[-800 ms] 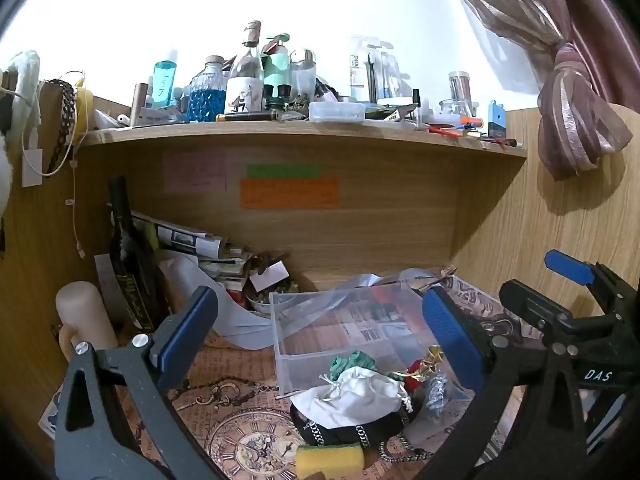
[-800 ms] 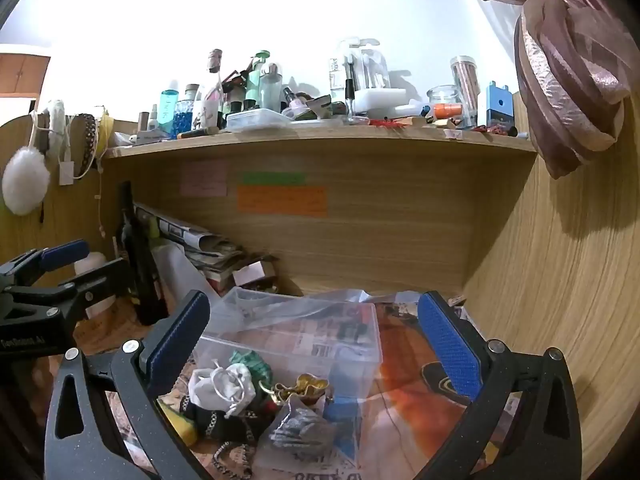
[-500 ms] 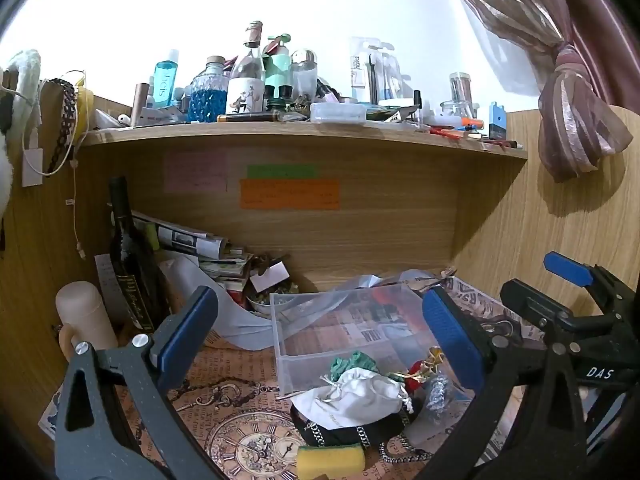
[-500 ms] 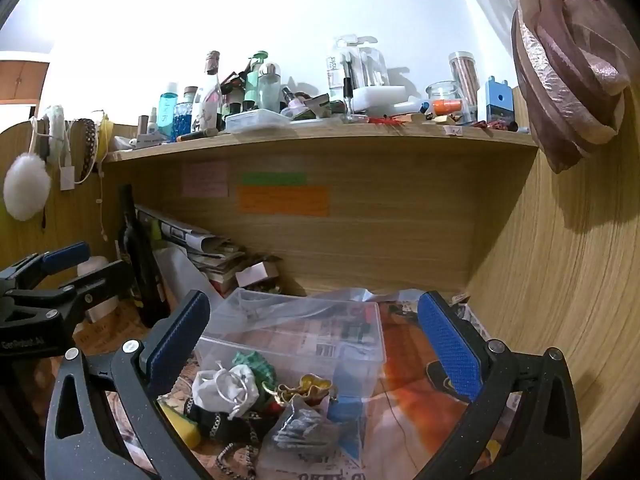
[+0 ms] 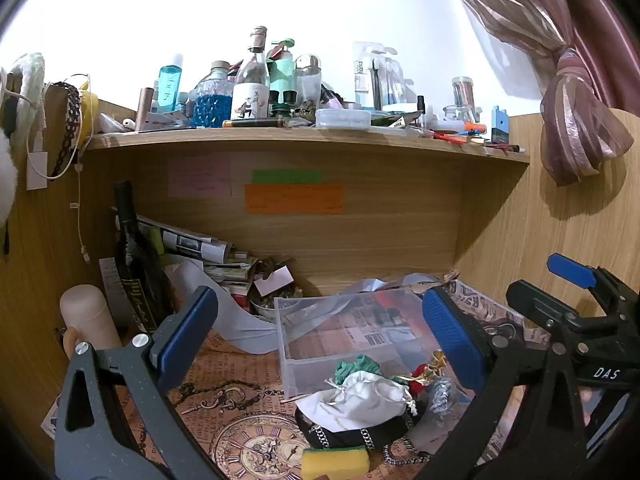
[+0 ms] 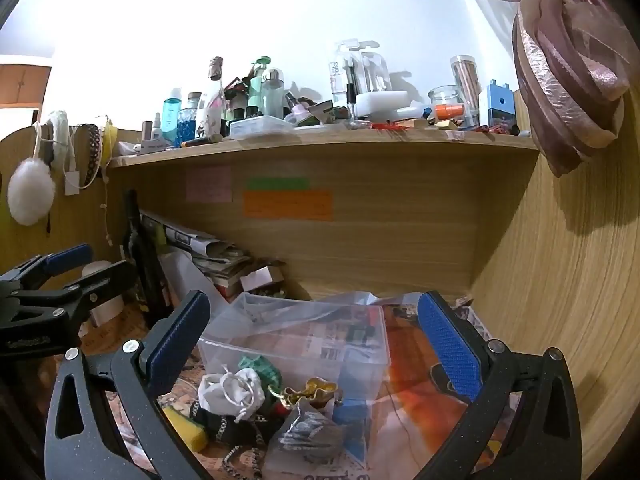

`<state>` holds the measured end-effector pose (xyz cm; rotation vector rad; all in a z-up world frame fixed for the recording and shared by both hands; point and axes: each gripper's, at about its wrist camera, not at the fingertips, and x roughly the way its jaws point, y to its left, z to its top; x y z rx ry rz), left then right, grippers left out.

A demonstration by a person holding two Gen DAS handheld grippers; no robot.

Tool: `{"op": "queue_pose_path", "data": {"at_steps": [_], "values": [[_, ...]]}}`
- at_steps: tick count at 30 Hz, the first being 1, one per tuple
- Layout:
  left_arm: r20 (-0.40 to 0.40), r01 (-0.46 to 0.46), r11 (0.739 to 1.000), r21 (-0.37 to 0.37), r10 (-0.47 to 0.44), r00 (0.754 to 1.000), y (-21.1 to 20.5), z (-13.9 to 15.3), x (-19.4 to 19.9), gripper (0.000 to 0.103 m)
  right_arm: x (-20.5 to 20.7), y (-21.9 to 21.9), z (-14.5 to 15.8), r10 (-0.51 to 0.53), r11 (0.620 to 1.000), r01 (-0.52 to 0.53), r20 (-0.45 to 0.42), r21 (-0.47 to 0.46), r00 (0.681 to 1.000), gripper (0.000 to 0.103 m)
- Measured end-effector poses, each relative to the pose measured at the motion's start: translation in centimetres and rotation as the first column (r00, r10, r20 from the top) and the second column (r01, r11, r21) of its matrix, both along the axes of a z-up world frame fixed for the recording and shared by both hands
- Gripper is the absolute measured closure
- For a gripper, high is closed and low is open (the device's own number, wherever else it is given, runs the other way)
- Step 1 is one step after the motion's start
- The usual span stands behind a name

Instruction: Organize soft objects

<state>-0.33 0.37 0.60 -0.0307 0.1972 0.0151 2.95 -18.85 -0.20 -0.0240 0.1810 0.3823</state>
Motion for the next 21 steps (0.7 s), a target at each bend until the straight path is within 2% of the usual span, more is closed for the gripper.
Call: {"op": "queue_pose_path", "data": {"at_steps": [21], "values": [[-0.005,0.008,1.000,0.004,-0.008,1.000,0.15,-0.19,-0.03,0.000,-0.16,0.20,0.02,0.005,1.000,-0.005,0.000,0.005,1.000,0.000]]}}
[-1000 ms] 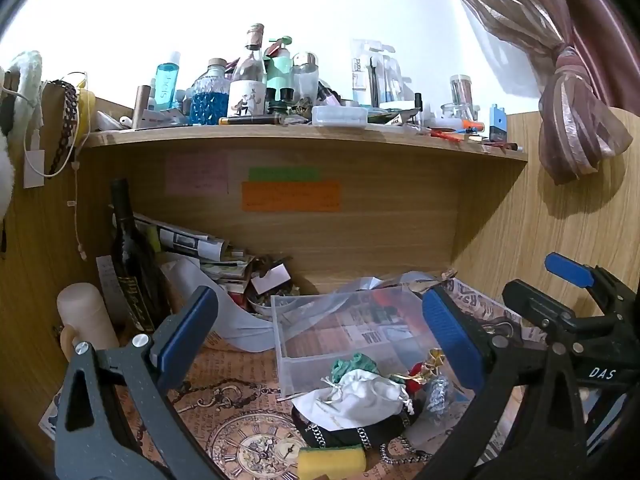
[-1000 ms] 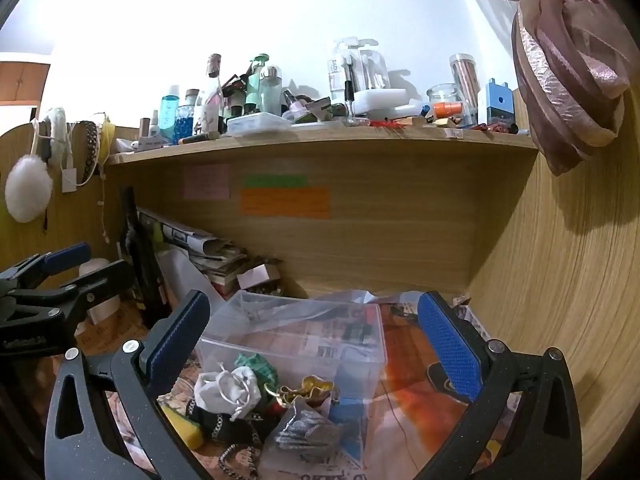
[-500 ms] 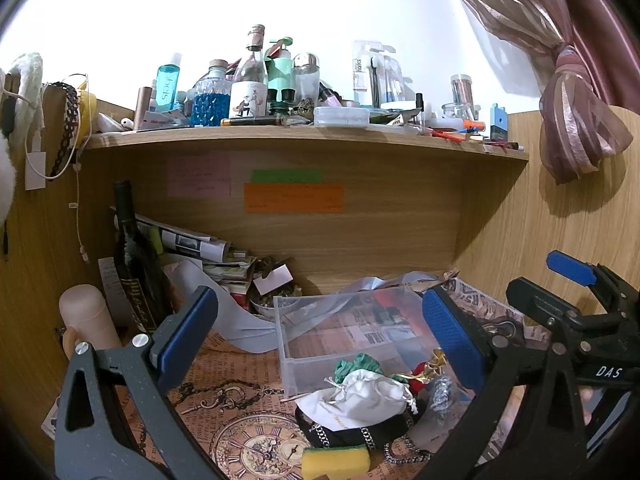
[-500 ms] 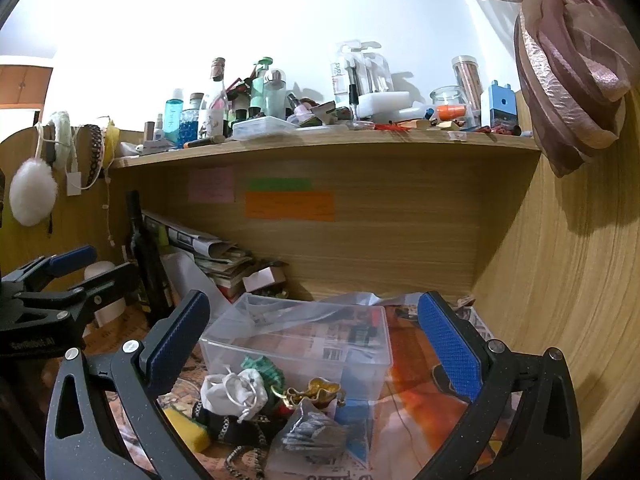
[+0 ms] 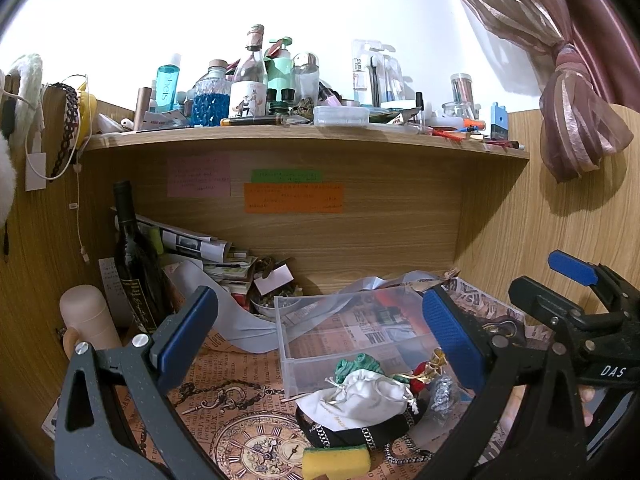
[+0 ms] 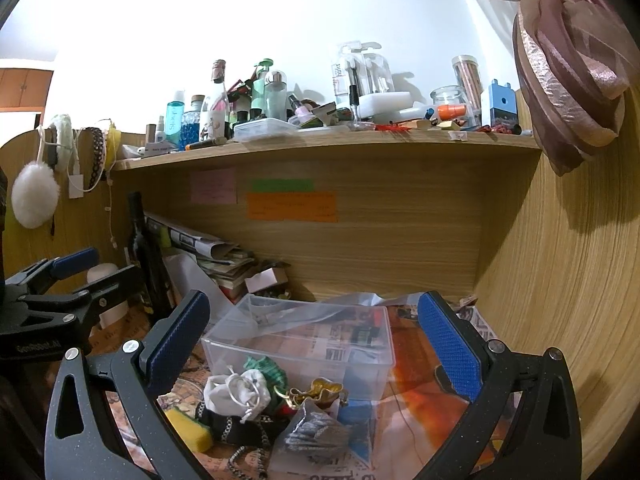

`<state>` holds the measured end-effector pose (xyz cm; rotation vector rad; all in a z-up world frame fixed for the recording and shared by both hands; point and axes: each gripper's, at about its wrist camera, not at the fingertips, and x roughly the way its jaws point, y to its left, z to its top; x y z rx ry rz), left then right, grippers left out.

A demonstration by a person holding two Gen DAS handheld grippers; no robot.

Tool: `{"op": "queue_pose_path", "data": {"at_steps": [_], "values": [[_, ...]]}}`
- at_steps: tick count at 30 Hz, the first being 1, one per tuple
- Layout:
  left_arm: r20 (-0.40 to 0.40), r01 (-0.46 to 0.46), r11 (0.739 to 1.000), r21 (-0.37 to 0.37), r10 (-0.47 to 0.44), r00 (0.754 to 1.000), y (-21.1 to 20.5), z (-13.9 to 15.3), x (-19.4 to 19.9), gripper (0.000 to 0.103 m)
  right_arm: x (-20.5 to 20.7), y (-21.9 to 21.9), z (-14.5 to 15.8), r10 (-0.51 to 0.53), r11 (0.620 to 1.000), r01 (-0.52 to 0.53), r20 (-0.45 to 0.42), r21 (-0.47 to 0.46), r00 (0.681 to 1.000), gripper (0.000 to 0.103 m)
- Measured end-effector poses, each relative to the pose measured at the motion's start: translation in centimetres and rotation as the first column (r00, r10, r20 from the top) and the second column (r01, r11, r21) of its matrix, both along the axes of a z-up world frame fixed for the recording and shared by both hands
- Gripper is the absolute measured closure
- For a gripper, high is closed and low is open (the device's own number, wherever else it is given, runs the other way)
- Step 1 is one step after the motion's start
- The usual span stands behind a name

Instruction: Organize soft objects

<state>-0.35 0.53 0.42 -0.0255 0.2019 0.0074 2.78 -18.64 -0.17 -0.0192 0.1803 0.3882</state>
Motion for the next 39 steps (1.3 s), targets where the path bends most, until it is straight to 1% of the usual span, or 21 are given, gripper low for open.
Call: {"op": "queue_pose_path", "data": {"at_steps": [39], "values": [[-0.008,0.002,1.000,0.006,-0.002,1.000,-0.21,-0.23,0.27,0.000,-0.03,0.11,0.02,0.006,1.000,-0.006,0.001,0.008,1.000,0.000]]}}
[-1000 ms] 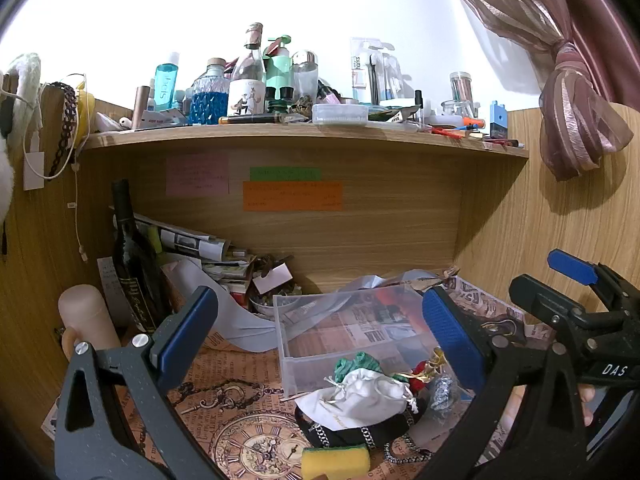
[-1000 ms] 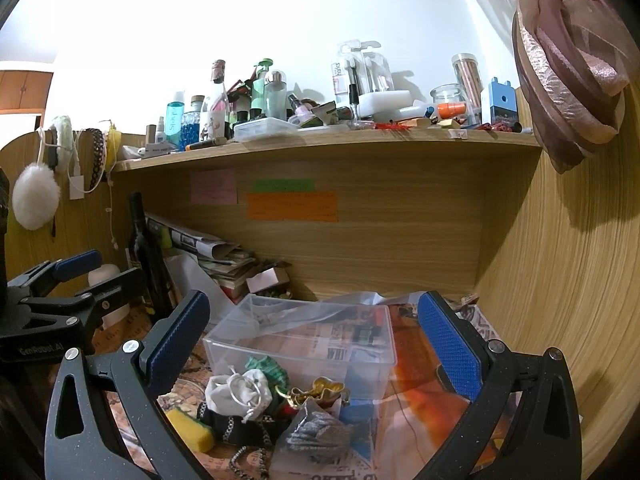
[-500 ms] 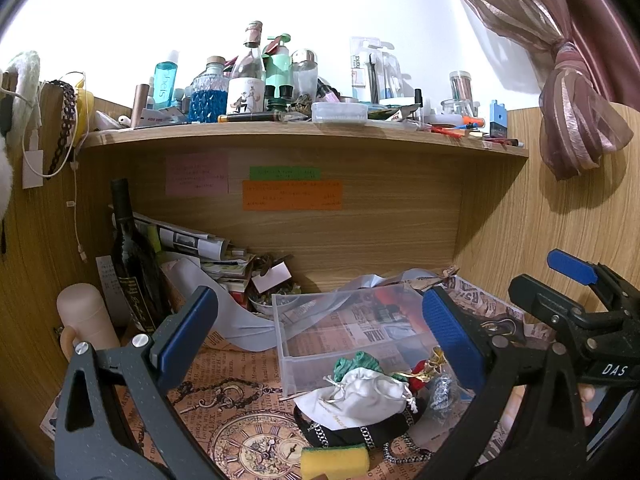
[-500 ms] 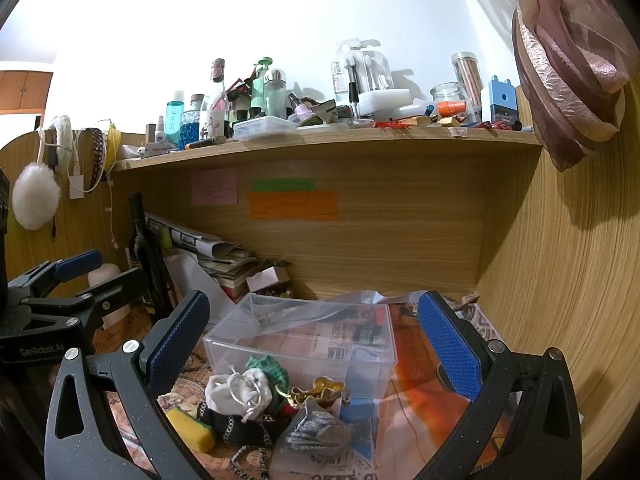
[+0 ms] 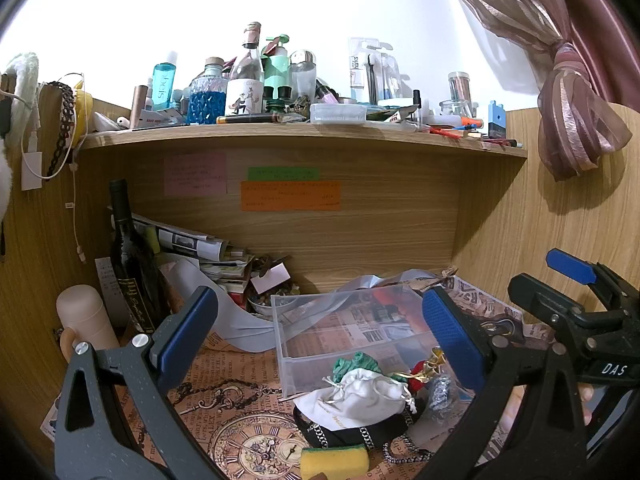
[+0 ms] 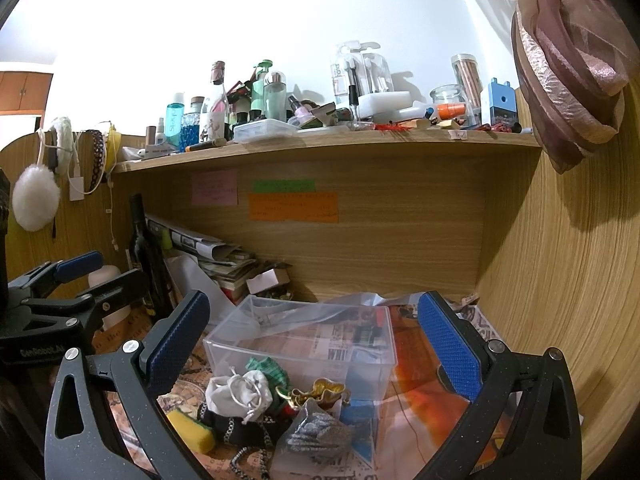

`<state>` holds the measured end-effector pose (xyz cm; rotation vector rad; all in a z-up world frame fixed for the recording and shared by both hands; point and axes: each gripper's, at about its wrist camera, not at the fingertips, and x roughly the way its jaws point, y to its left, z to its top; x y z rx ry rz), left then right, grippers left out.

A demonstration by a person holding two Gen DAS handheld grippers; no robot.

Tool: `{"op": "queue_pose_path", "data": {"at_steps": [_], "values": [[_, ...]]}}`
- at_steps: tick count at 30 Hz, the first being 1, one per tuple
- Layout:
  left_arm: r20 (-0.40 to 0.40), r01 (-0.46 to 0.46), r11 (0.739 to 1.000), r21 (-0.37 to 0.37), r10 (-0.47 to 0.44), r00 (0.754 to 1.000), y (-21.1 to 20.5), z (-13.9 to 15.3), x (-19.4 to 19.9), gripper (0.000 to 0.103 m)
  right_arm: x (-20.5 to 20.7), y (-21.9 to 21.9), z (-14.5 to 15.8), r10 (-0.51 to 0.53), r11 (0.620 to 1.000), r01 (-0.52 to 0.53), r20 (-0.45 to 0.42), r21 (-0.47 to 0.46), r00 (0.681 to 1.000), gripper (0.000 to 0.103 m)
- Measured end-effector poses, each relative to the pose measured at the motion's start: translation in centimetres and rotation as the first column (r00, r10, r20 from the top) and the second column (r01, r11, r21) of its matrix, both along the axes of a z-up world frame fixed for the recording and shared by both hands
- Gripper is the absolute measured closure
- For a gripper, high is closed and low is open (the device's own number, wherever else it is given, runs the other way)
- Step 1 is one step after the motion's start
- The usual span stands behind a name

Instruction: Organize soft objects

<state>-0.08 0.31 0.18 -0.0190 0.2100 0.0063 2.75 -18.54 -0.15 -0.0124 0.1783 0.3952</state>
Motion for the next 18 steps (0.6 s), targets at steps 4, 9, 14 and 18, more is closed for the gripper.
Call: {"op": "queue_pose_path", "data": {"at_steps": [4,9,14,18], "values": [[-0.006,0.006,1.000,0.006,-0.006,1.000,-0.5,-0.1,0.0,0.000,0.0,-0.1,0.0,0.000,1.000,0.000,-0.002,0.001,1.000,0.000],[-0.050,0.026,1.000,0.000,-0.026,0.998,-0.3,-0.9,0.6,0.000,0.6,-0.2,-0.4,0.005,1.000,-0.005,-0.036,0.000,0.999,0.000],[-0.147,0.037,0.999,-0.022,-0.040,0.988,0.5,-3.2,1.7,0.000,1.8,-0.3,-1.8,0.004,1.000,-0.005,-0.106,-0.009,0.994,0.000],[-0.234,0.036,0.998,-0.046,-0.046,0.971,1.2,-5.7,2.5,0.000,2.7,-0.7,-3.8,-0.006,1.000,0.003,-0.180,-0.018,0.984,0.000]]}}
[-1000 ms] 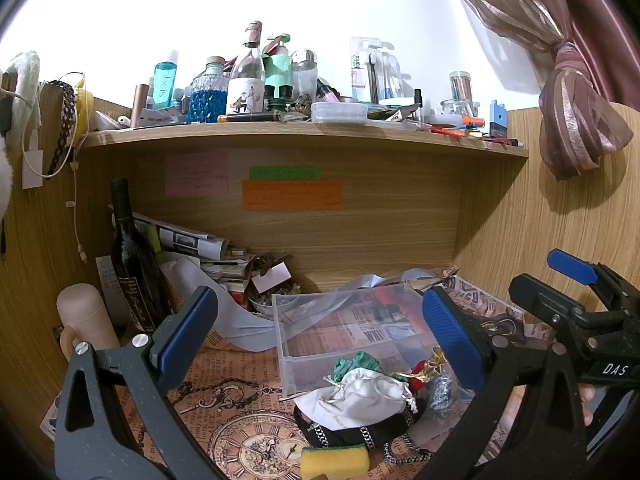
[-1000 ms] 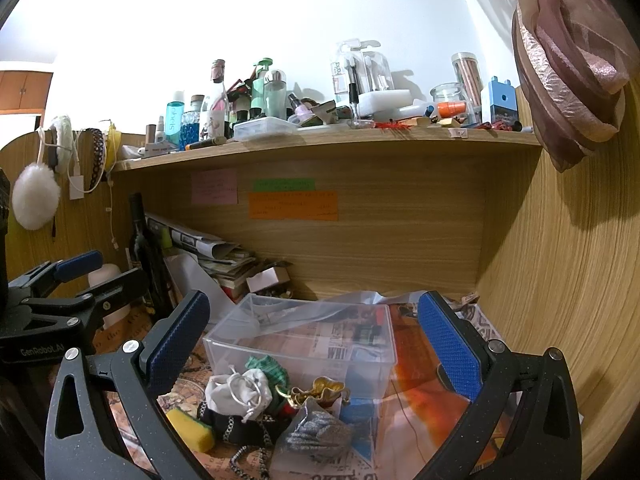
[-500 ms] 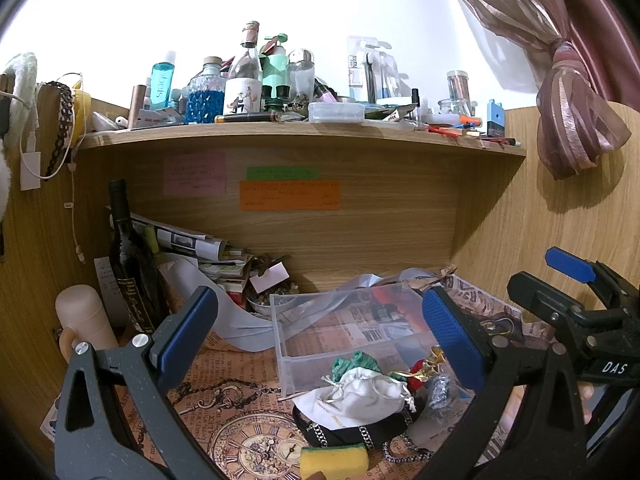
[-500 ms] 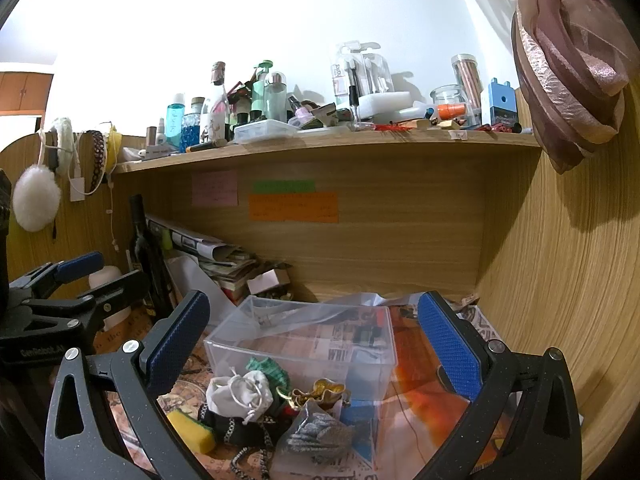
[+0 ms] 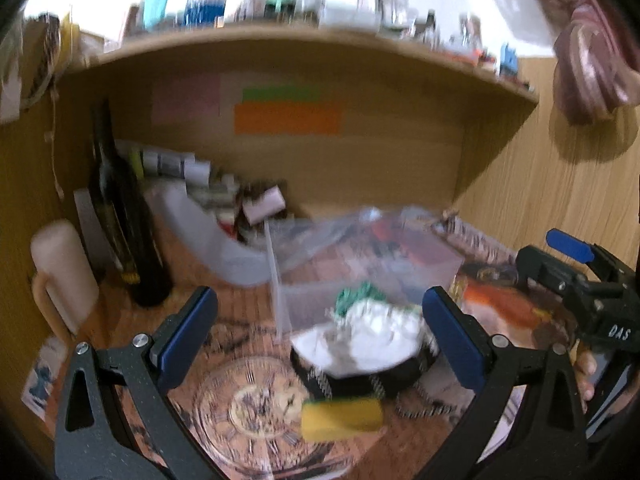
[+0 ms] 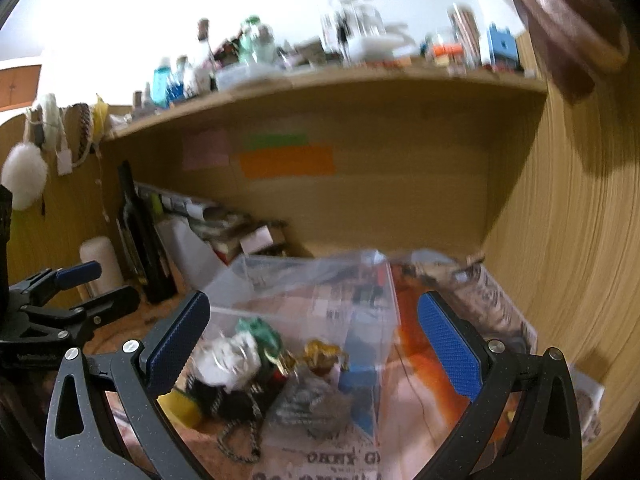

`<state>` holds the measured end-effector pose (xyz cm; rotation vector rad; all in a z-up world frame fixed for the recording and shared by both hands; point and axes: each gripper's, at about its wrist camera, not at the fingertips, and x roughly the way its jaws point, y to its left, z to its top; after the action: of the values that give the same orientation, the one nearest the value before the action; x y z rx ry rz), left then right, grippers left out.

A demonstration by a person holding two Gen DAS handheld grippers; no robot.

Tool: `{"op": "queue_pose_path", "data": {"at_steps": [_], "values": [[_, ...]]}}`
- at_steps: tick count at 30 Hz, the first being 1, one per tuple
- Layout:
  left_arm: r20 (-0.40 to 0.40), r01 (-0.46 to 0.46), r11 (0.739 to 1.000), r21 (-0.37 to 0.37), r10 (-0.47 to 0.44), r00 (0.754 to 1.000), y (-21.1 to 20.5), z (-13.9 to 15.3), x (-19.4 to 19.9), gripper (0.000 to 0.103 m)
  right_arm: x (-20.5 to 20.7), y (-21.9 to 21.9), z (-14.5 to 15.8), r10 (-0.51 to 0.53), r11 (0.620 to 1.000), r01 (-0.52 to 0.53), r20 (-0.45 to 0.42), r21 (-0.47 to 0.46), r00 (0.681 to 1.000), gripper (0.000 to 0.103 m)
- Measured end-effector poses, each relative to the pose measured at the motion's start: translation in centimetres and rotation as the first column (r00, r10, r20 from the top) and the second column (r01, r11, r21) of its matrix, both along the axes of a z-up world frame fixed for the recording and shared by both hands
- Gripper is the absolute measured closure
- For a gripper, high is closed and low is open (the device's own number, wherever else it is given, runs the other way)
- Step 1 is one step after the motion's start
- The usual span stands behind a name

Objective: Organize soft objects
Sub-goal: 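Grasp the yellow sponge with the left tool while the right tool grasps the silver mesh bag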

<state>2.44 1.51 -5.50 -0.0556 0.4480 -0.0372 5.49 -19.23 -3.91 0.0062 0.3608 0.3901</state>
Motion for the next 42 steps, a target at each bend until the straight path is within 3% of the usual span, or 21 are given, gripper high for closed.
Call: {"op": "queue_pose_path", "data": {"at_steps": [8,13,16,19,21,23,28,31,42], "values": [[-0.166,0.032,0.998,-0.047,-0.039,0.985,-0.4,-5.3,0.9,0.000,1.4,-0.6,-4.5,0.033,0.999,-0.033,-0.159,0.003,0.987,0.002],[-0.232,0.043,0.996,-0.078,-0.060,0.971,-0.5,-7.5,1.3,0.000,2.1,-0.1,-6.8,0.067,0.997,-0.071,-0.242,-0.010,0.968,0.016],[-0.276,0.059,0.994,-0.086,-0.081,0.958,-0.8,-8.5,1.7,0.014,2.7,0.1,-7.9,0.079,0.997,-0.083,-0.284,-0.004,0.955,0.024],[-0.310,0.061,0.994,-0.086,-0.085,0.947,-1.0,-9.6,1.9,0.019,3.4,-0.1,-8.8,0.081,0.997,-0.081,-0.329,0.015,0.941,0.038],[-0.325,0.061,0.994,-0.095,-0.089,0.941,-0.8,-10.2,2.0,0.024,3.7,-0.3,-9.2,0.098,0.995,-0.087,-0.352,0.046,0.931,0.041],[-0.336,0.067,0.992,-0.110,-0.101,0.936,-0.7,-10.5,2.0,0.036,3.8,-0.6,-9.5,0.112,0.993,-0.092,-0.364,0.072,0.925,0.046],[-0.319,0.063,0.991,-0.116,-0.097,0.943,-0.3,-10.2,1.7,0.039,3.6,-0.6,-9.2,0.109,0.994,-0.091,-0.351,0.068,0.930,0.070],[-0.289,0.056,0.992,-0.111,-0.086,0.953,0.2,-9.2,1.3,0.039,3.5,-0.9,-8.6,0.106,0.994,-0.087,-0.332,0.072,0.938,0.077],[-0.136,-0.023,0.997,-0.074,0.012,0.991,2.5,-3.7,2.0,0.039,2.6,-3.0,-5.0,0.052,0.996,-0.036,-0.212,0.083,0.976,0.081]]}}
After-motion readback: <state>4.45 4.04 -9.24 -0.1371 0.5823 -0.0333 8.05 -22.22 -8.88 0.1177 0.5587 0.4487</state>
